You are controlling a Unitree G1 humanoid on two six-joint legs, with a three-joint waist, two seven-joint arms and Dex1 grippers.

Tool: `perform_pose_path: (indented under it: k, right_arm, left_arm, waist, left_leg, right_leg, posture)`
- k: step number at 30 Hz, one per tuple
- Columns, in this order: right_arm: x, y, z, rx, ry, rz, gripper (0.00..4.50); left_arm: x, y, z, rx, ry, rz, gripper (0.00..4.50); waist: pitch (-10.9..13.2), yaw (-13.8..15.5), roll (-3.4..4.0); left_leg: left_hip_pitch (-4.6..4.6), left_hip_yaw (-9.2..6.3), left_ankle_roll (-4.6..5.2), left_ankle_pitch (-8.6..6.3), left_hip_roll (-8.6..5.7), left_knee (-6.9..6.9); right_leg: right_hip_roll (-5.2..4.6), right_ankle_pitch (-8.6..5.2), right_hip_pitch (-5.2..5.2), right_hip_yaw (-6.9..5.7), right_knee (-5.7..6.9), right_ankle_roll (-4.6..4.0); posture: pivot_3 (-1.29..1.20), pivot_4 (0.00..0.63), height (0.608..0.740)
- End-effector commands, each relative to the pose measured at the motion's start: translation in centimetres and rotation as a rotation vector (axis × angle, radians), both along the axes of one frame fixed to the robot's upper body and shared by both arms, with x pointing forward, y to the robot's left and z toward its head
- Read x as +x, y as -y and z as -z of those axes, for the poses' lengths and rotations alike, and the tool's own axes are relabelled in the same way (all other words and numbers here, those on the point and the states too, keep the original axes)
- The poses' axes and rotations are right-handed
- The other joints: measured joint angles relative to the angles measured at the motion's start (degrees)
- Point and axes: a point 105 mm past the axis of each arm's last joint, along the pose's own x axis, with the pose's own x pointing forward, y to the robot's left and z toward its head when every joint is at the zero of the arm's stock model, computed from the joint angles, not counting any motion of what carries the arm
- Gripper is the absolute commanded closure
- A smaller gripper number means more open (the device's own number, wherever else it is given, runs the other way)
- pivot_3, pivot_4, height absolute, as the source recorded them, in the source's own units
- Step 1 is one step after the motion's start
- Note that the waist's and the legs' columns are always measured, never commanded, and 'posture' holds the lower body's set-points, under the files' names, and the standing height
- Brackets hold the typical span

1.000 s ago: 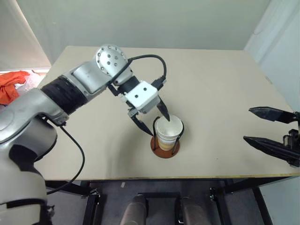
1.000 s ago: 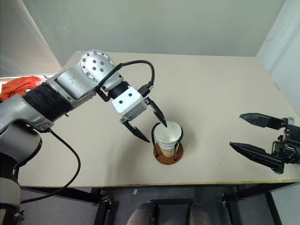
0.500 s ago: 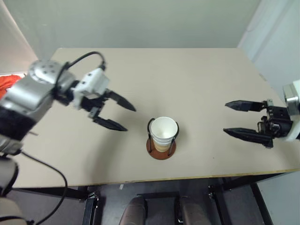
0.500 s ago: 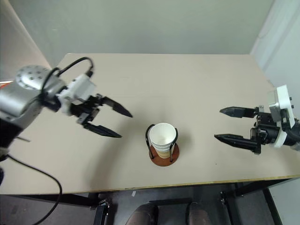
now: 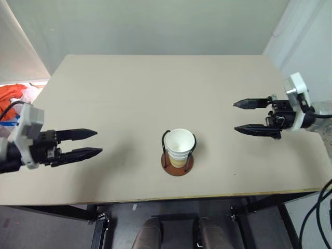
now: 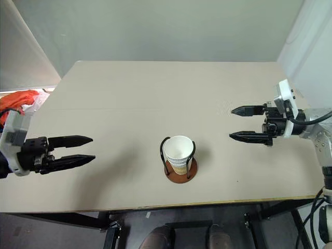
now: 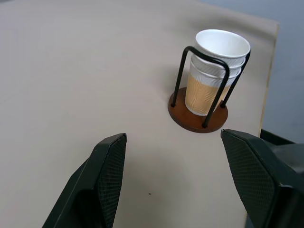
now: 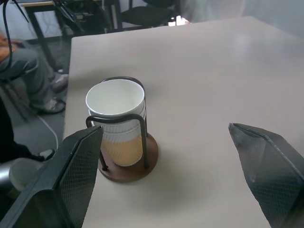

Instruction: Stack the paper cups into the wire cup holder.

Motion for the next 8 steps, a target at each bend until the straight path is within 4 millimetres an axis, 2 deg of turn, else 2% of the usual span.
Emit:
perform_pose_path:
  k: [1, 8]
  right_arm:
    - [0.07, 0.14, -1.09, -0.019, 0.051, -0.020, 0.00]
    - [0.45, -0.14, -0.61, -0.017, 0.049, -0.013, 0.00]
  left_arm:
    - [-0.12, 0.28, -0.94, 0.020, 0.046, -0.009, 1.04]
    - [0.03, 0.50, -1.19, 0.039, 0.048, -0.005, 1.04]
  waist:
    - [0.0, 0.0, 0.00]
    - [0.0, -0.3, -0.01]
  left_leg:
    - [0.04, -0.01, -0.04, 0.09, 0.01, -0.05]
    - [0.11, 0.00, -0.10, 0.30, 0.02, -0.04]
  right_leg:
    - [0.01, 0.06, 0.00, 0.00, 0.00, -0.16]
    - [0.04, 0.31, 0.03, 0.07, -0.03, -0.62]
  posture:
    - [0.00, 0.150, 0.740]
    - [0.00, 0.150, 0.740]
